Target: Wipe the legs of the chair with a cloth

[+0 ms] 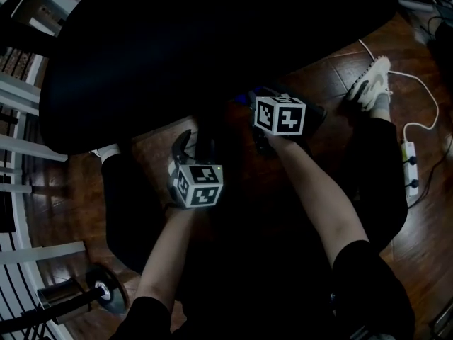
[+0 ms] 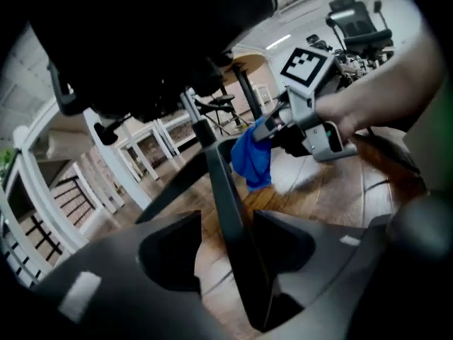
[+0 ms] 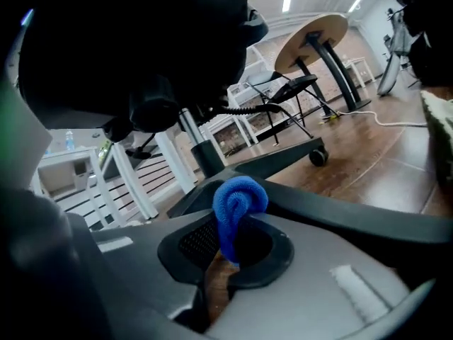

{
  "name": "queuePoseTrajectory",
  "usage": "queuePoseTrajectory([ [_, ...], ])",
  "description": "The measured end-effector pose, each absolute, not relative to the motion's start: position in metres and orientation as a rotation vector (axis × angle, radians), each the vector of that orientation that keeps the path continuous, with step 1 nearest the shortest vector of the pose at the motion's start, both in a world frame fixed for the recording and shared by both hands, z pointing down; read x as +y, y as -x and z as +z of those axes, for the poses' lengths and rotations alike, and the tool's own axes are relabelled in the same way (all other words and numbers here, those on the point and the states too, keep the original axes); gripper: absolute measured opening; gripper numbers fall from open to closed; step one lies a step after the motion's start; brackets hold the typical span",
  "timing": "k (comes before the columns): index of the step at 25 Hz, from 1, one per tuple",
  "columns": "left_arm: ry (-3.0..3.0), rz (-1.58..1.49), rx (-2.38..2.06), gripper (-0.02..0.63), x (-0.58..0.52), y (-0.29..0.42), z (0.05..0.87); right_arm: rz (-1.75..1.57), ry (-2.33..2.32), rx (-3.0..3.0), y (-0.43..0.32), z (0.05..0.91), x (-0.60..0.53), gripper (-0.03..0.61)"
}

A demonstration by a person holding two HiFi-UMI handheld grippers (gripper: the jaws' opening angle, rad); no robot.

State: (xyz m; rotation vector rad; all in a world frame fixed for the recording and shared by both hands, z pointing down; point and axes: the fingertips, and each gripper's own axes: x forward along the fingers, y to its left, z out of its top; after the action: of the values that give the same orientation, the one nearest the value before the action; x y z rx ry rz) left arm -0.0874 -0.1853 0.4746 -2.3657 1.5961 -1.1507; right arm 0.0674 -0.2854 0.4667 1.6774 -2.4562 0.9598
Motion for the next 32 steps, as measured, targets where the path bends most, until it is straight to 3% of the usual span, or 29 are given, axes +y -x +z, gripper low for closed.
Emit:
queuePoseTrajectory([
  [14, 2.988, -0.723, 1.291, 0.225, -0.150, -0.029, 0.473, 1.074, -1.946, -2.225, -0.170, 0.494, -0.221, 0.041],
  [24, 3.263, -0.577, 1.202, 0.223, -0.134, -0.049, 0.468, 1.182, -2.122, -2.059, -0.229, 0.506, -0.177, 0.041],
  [25, 3.291, -0.594, 1.206, 0.187, -0.133, -0.046, 0.470, 1.222, -2.139, -2.060, -0.230, 0.504, -0.173, 0.041],
  [27, 3.289, -0.648, 1.249, 0.035, -0.133, -0.037, 0.476, 1.256, -2.125, -2.124, -0.223, 0.493, -0.172, 0.041],
  [32, 3.225, -0.670, 1.297, 0.020, -0.134, -0.019, 0.476, 1.066, -1.950, -2.415, -0.174, 0.435, -0.192, 0.041],
])
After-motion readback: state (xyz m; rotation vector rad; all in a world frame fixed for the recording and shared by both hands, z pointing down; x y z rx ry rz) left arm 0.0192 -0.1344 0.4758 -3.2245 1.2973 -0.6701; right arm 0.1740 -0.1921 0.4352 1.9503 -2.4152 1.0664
